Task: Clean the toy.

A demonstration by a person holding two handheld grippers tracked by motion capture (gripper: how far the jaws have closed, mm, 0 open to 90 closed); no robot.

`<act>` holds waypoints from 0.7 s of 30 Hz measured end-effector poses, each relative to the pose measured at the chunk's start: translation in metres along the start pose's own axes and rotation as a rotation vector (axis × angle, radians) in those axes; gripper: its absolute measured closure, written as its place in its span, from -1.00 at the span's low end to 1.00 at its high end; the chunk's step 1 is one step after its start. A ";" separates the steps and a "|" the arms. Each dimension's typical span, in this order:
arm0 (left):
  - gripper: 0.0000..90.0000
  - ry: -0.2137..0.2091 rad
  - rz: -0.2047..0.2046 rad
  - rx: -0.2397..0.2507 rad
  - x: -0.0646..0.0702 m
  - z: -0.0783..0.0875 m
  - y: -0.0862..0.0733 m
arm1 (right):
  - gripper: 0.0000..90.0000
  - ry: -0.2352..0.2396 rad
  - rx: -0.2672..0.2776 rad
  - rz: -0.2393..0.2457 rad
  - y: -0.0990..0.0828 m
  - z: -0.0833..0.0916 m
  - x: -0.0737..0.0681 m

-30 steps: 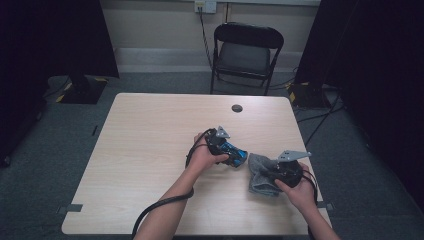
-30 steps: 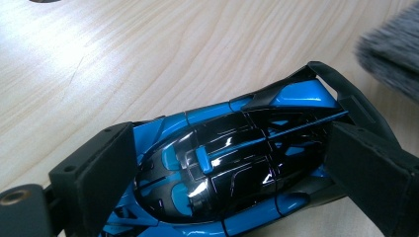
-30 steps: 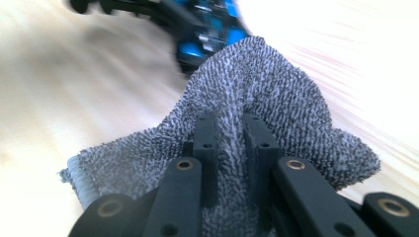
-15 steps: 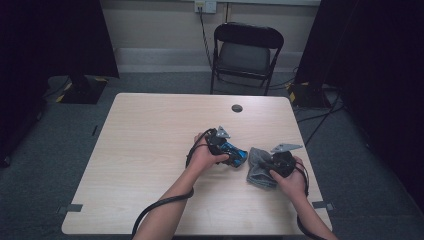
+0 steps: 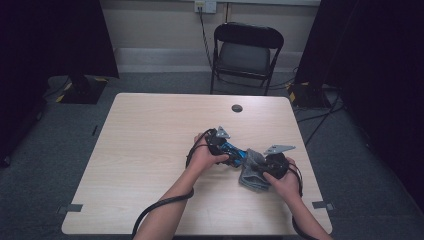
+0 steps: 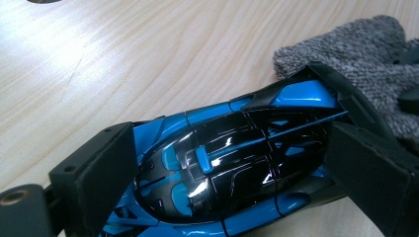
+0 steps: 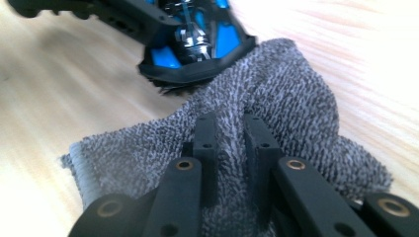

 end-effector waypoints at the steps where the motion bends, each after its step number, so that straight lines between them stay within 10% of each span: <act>1: -0.87 0.000 0.003 0.001 0.000 0.000 0.000 | 0.74 0.008 0.000 0.001 0.000 0.000 -0.002; 21: -0.87 0.001 0.003 0.005 0.000 0.000 0.000 | 0.75 0.129 0.006 0.060 -0.007 0.005 -0.037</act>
Point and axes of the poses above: each handheld gripper's, and its own axes: z roughly backward along the jaws, y roughly out of its top, x roughly to its right, the point moved 3 cm from there along -z, roughly forward along the jaws, and after that the axes turned 12 degrees about x, right-handed, at the moved point
